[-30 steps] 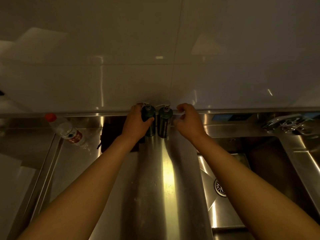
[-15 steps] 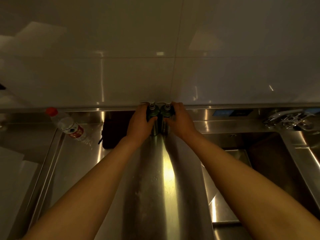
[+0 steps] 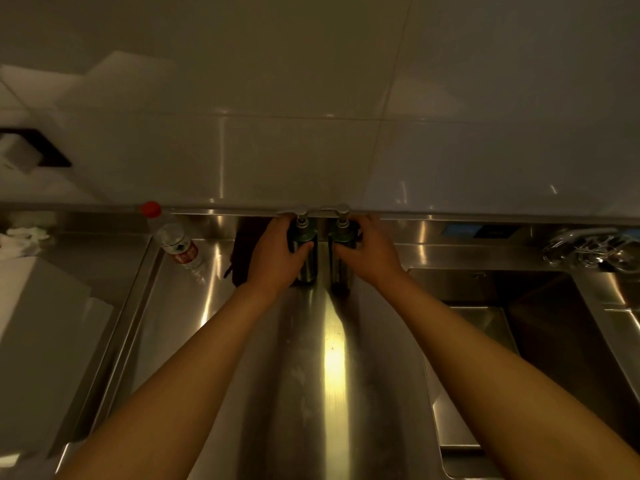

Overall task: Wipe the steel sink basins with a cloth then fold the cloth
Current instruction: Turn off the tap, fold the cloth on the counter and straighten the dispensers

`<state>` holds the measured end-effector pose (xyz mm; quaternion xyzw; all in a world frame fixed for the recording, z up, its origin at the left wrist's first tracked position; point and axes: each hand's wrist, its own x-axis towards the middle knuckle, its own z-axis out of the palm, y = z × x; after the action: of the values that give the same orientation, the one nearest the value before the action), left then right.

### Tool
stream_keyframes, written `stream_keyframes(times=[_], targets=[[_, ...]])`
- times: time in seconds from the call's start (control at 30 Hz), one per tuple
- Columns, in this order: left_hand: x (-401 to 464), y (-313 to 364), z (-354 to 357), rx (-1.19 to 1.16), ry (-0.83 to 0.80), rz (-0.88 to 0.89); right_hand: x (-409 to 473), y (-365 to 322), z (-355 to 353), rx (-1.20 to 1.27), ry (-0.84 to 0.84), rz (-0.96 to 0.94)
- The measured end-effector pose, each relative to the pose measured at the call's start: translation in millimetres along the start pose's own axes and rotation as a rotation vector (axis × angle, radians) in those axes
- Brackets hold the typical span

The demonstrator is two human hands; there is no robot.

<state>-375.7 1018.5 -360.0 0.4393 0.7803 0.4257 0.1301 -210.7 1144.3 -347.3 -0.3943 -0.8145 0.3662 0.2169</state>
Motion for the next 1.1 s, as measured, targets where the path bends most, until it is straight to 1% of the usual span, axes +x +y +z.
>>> stream_keyframes(times=[0.23, 0.33, 0.43, 0.53, 0.7, 0.8, 1.1], targets=[[-22.4, -30.2, -53.5, -0.03, 0.088, -0.009, -2.8, -47.1, 34.5, 0.015, -0.02, -0.106], [-32.2, -45.3, -75.4, -0.003, 0.137, -0.017, -4.1, -67.5, 53.8, 0.029, -0.05, -0.139], [-40.2, -61.4, -95.6, 0.039, 0.154, -0.043, -5.1, -85.9, 73.3, 0.016, -0.081, -0.175], [-47.0, -75.6, -113.1, 0.021, 0.163, -0.067, -4.0, -102.3, 91.9, 0.025, -0.112, -0.21], [-49.9, -97.6, -138.9, 0.022, 0.166, -0.106, 5.3, -122.4, 118.8, 0.022, -0.161, -0.231], [-48.9, -109.4, -149.2, 0.034, 0.198, -0.117, 15.4, -132.0, 133.0, 0.027, -0.196, -0.233], [-39.2, -143.3, -158.0, 0.008, 0.256, -0.121, 52.6, -150.0, 173.8, 0.027, -0.257, -0.203]])
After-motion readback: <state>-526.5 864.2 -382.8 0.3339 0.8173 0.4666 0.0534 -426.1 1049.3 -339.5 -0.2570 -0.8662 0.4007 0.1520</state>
